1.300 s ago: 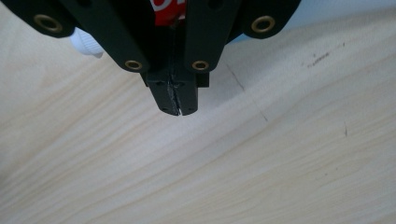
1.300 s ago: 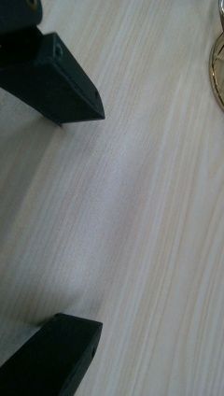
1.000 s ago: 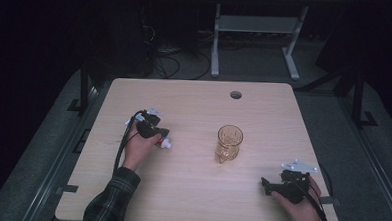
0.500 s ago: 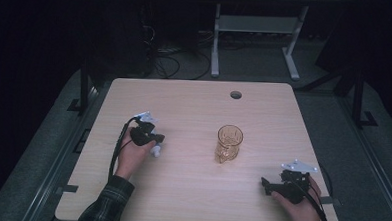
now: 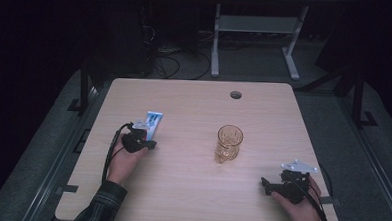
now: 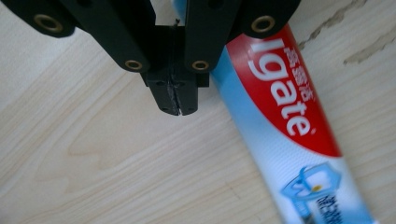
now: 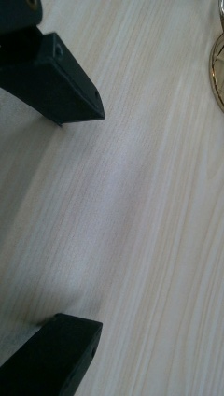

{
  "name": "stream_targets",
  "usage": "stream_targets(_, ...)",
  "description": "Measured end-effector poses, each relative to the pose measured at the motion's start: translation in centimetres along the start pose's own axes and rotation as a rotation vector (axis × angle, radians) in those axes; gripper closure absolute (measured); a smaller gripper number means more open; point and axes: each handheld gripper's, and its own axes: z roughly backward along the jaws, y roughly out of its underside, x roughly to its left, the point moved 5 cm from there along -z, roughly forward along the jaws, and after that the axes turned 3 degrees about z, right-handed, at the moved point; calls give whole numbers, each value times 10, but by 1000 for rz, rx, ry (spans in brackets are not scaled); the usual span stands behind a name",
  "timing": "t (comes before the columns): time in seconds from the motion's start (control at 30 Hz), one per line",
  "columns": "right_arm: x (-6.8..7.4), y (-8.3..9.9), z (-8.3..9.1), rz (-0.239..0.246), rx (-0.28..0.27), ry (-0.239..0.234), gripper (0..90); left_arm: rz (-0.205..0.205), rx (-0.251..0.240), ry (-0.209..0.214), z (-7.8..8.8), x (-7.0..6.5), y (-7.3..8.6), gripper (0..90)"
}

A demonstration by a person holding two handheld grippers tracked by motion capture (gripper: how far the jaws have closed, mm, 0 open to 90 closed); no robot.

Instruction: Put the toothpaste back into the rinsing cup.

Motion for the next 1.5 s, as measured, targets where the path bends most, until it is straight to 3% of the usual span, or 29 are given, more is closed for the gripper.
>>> stream_targets(0.27, 0, 0, 0, 0, 0, 0, 8, 2, -6, -6, 6, 2, 3, 900)
stream_targets(0.4, 0, 0, 0, 0, 0, 0, 8, 3, -28, -3, 10, -1, -4, 885)
stream_targets(0.57, 0, 0, 0, 0, 0, 0, 8, -21, -31, -24, 15, 0, -16, 798)
stream_targets(0.77, 0, 0, 0, 0, 0, 0, 8, -28, -15, -39, 17, 6, -30, 618)
stream_targets(1.1, 0, 0, 0, 0, 0, 0, 8, 9, -10, -88, 15, 23, -55, 452)
stream_targets(1.27, 0, 0, 0, -1, 0, 0, 8, 19, 21, -123, 8, 34, -70, 372)
stream_targets(1.5, 0, 0, 0, 0, 0, 0, 8, 42, 42, -136, -1, 45, -79, 313)
